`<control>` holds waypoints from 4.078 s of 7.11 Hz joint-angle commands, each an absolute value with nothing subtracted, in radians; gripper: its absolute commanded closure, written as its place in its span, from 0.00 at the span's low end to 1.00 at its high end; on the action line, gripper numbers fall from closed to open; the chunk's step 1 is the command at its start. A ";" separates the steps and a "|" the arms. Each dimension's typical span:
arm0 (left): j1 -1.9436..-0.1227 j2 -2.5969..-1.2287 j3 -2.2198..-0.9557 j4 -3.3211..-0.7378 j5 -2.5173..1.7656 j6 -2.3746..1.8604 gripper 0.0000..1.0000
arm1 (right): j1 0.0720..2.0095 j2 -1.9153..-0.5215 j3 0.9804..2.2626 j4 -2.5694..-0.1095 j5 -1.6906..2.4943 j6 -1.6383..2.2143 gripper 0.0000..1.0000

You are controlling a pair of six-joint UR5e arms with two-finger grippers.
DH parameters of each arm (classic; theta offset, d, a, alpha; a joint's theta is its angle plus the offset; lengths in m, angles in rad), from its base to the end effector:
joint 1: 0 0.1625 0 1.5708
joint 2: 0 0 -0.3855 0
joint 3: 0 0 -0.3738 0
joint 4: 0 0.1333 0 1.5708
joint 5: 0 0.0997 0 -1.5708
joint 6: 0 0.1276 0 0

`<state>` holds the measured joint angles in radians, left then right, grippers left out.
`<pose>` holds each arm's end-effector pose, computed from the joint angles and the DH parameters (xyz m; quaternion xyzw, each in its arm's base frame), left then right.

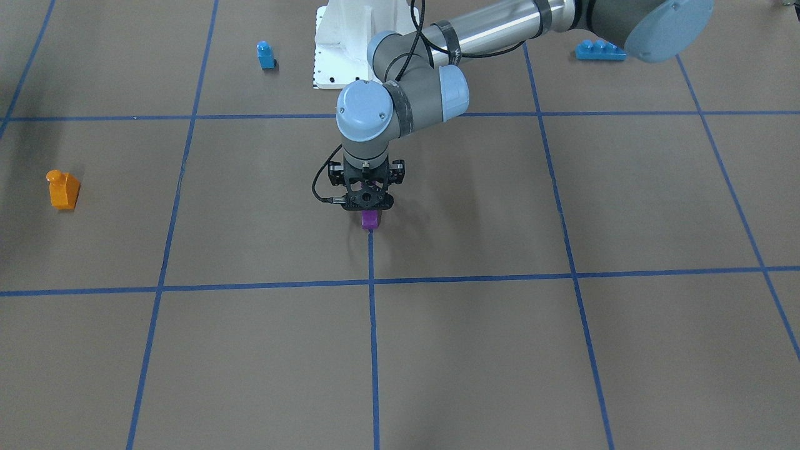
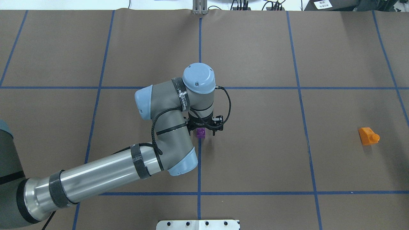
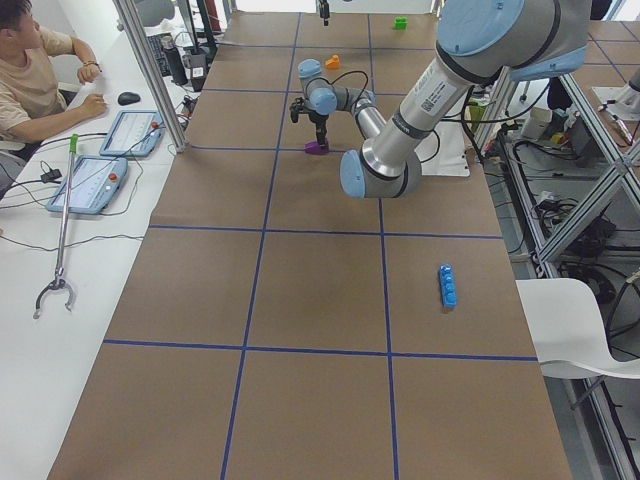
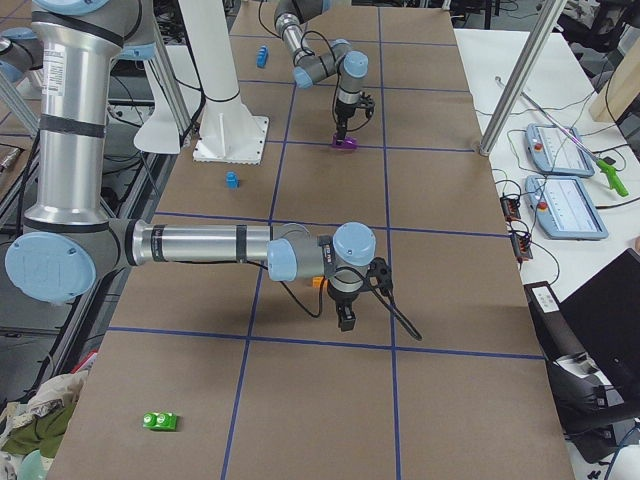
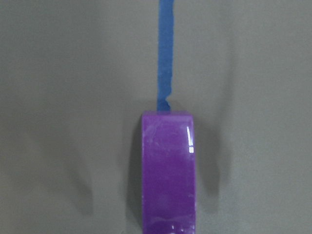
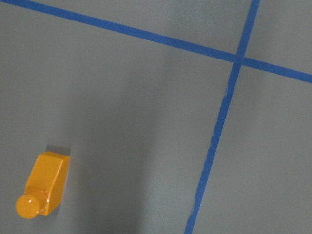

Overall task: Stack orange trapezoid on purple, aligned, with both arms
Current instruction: 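Lower the purple block and open the left gripper to release it, then raise the left gripper while the right gripper grasps the orange trapezoid block, then carry the orange block over the purple block while the left arm withdraws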

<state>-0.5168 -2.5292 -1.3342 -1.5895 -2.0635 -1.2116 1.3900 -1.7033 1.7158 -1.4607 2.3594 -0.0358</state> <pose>0.6121 -0.4318 0.1528 -0.0570 0.4142 0.0168 0.9082 -0.0357 -0.4334 0.6170 0.0286 -0.3865 -0.1230 0.9136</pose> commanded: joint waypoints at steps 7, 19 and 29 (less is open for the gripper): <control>-0.607 -2.353 -1.669 -1.474 -2.072 -1.213 0.00 | 1.030 -1.742 1.713 -1.049 2.310 0.758 0.00; -0.609 -2.346 -1.669 -1.474 -2.066 -1.215 0.00 | 0.951 -1.715 1.641 -1.025 2.261 0.672 0.23; -0.653 -2.162 -1.825 -1.480 -2.074 -1.113 0.00 | 0.941 -1.368 1.784 -1.424 2.280 0.696 1.00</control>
